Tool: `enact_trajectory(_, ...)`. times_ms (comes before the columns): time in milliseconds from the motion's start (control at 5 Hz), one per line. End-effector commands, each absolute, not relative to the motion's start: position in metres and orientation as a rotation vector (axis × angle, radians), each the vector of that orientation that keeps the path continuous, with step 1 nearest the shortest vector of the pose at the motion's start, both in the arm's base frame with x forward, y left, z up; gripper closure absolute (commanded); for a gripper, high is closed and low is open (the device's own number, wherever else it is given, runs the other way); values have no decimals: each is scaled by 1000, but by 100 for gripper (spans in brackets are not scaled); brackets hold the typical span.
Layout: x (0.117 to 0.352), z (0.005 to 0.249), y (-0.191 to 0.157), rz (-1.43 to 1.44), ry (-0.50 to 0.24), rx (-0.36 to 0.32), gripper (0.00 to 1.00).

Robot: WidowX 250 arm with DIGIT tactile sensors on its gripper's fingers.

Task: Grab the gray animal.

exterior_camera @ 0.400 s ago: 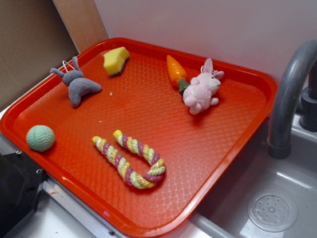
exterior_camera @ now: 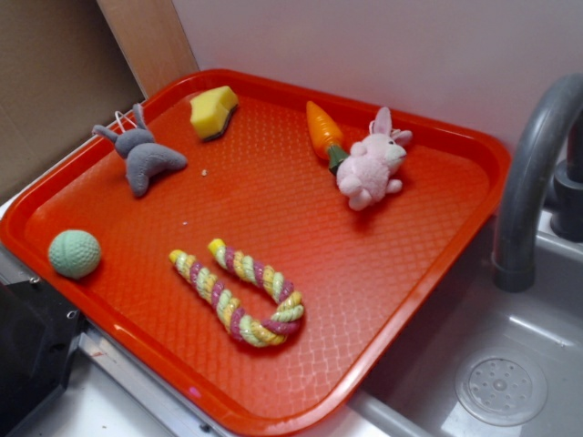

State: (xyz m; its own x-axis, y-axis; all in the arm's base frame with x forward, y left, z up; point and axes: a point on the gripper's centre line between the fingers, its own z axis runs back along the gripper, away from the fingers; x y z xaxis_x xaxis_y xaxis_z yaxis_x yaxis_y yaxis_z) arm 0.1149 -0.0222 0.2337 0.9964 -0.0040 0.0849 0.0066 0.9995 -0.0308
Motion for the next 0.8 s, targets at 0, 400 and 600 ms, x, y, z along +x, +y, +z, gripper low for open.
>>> enact_trajectory(0, 173, 225, 12, 484, -279, -6, 0)
enact_trajectory(400, 182, 161, 77, 977, -257, 87, 0)
enact_trajectory(600, 188, 126, 97, 1193, -240, 95, 0)
